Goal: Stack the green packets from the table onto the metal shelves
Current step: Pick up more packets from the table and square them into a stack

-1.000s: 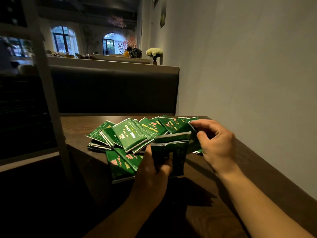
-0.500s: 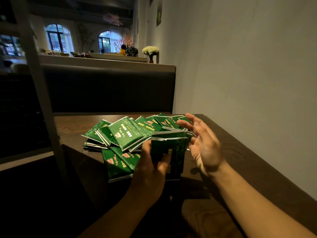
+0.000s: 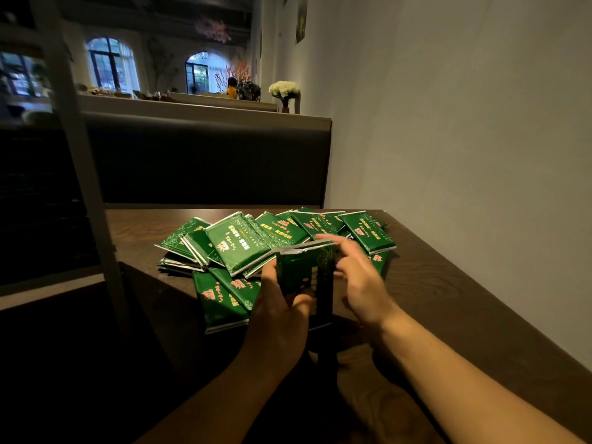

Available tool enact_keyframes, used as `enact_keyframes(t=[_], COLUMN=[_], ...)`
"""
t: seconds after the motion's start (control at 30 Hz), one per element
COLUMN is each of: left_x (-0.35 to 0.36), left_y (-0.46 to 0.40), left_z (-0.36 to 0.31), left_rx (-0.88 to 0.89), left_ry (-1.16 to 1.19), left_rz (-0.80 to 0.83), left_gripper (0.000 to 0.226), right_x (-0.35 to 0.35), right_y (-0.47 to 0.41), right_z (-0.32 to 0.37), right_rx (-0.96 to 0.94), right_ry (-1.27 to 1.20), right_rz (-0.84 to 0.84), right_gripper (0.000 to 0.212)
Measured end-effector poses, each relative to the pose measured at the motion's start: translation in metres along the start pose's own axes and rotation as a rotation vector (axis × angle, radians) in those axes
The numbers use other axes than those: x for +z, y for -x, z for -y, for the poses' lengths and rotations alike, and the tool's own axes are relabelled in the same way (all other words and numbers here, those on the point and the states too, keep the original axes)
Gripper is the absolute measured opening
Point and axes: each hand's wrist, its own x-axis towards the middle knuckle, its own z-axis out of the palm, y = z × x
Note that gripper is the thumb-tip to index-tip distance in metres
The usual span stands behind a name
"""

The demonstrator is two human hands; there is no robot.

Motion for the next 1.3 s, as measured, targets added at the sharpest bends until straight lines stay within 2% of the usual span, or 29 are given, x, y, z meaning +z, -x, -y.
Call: enact_keyframes(t=[0.07, 0.1, 0.2, 0.3, 0.37, 0.43, 0.57, 0.67, 0.8, 1.0, 1.03, 1.1, 1.2, 1.3], left_x=[0.000, -0.001, -0.004, -0.005, -0.004, -0.003, -0.001, -0.001, -0.001, -0.009, -0.009, -0.008, -0.006, -0.005], left_y=[0.000, 0.000, 0.001, 0.000, 0.001, 0.001, -0.001, -0.002, -0.002, 0.003, 0.003, 0.003, 0.003, 0.002], left_z=[0.001, 0.000, -0.002, -0.001, -0.001, -0.001, 0.002, 0.003, 0.000, -0.008, -0.007, -0.005, -0.002, -0.003], left_rx=[-0.010, -0.007, 0.034, 0.064, 0.070, 0.074, 0.072, 0.079, 0.093, 0.156, 0.159, 0.174, 0.203, 0.232], left_ry=[0.013, 0.020, 0.032, 0.040, 0.035, 0.019, -0.005, -0.001, 0.039, 0.134, 0.143, 0.162, 0.180, 0.206], left_rz=[-0.008, -0.018, -0.041, -0.053, -0.050, -0.045, -0.039, -0.045, -0.051, -0.056, -0.054, -0.037, -0.018, -0.008], left_gripper=[0.064, 0.061, 0.048, 0.043, 0.041, 0.041, 0.051, 0.045, 0.043, 0.038, 0.037, 0.029, 0.016, 0.022], right_x=[-0.015, -0.023, -0.045, -0.060, -0.066, -0.066, -0.060, -0.062, -0.062, -0.057, -0.056, -0.050, -0.034, -0.020], right_y=[-0.008, -0.012, -0.019, -0.022, -0.025, -0.027, -0.025, -0.024, -0.026, -0.020, -0.018, -0.015, -0.012, -0.009], right_z=[-0.004, -0.007, -0.018, -0.030, -0.036, -0.037, -0.028, -0.029, -0.023, -0.010, -0.006, 0.001, 0.005, 0.002], right_rx=[-0.061, -0.041, 0.178, 0.413, 0.507, 0.531, 0.480, 0.444, 0.305, -0.019, -0.055, -0.057, 0.025, 0.048], right_ry=[0.363, 0.512, 0.750, 0.885, 0.835, 0.713, 0.603, 0.564, 0.630, 0.770, 0.710, 0.426, 0.074, -0.132], right_rz=[-0.247, -0.329, -0.402, -0.389, -0.347, -0.305, -0.319, -0.361, -0.450, -0.586, -0.605, -0.564, -0.392, -0.242], right_gripper=[0.023, 0.024, 0.027, 0.030, 0.035, 0.031, 0.040, 0.040, 0.040, 0.021, 0.020, 0.016, 0.016, 0.015])
